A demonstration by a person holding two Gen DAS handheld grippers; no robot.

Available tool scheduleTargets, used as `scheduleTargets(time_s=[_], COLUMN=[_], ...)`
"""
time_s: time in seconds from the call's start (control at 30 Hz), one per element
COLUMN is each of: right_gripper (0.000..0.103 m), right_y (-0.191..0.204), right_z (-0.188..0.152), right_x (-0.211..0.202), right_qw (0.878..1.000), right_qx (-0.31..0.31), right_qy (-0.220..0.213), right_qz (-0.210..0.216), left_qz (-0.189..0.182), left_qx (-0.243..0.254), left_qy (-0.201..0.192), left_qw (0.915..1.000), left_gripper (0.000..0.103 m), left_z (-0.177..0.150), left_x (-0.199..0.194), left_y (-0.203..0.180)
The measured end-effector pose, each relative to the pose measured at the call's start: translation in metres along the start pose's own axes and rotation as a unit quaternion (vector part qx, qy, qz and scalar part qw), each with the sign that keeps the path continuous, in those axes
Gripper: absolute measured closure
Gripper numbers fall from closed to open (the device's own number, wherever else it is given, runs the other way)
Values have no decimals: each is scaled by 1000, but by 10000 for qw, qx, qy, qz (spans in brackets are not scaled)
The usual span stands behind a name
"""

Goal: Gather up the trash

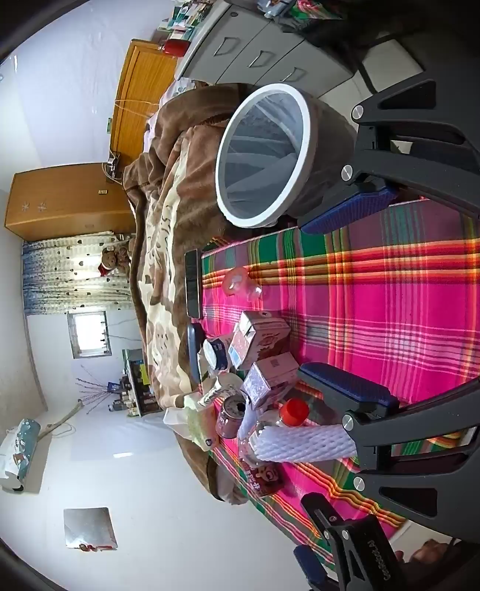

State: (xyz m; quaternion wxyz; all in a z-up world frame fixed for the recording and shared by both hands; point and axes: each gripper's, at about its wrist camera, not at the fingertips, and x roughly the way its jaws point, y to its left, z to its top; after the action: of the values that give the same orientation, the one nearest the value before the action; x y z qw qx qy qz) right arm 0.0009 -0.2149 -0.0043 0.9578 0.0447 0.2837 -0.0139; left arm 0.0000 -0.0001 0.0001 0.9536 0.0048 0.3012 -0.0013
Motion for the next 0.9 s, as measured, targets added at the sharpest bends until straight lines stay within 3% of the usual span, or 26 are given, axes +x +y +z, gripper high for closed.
scheduleTargets(time_s=[0.9], right_gripper=[30], right_y=[4], right_z=[-1], right_x=[-5], right_qw=[10000], right_qx=[-12], right_qy=[-96], right_qz=[15], left_qz=[-56], left_qx=[-135], left_qy=[10], left_qw=[9999], left_gripper=[1], left_z=[-1], left_x=[-6], left_y=[3])
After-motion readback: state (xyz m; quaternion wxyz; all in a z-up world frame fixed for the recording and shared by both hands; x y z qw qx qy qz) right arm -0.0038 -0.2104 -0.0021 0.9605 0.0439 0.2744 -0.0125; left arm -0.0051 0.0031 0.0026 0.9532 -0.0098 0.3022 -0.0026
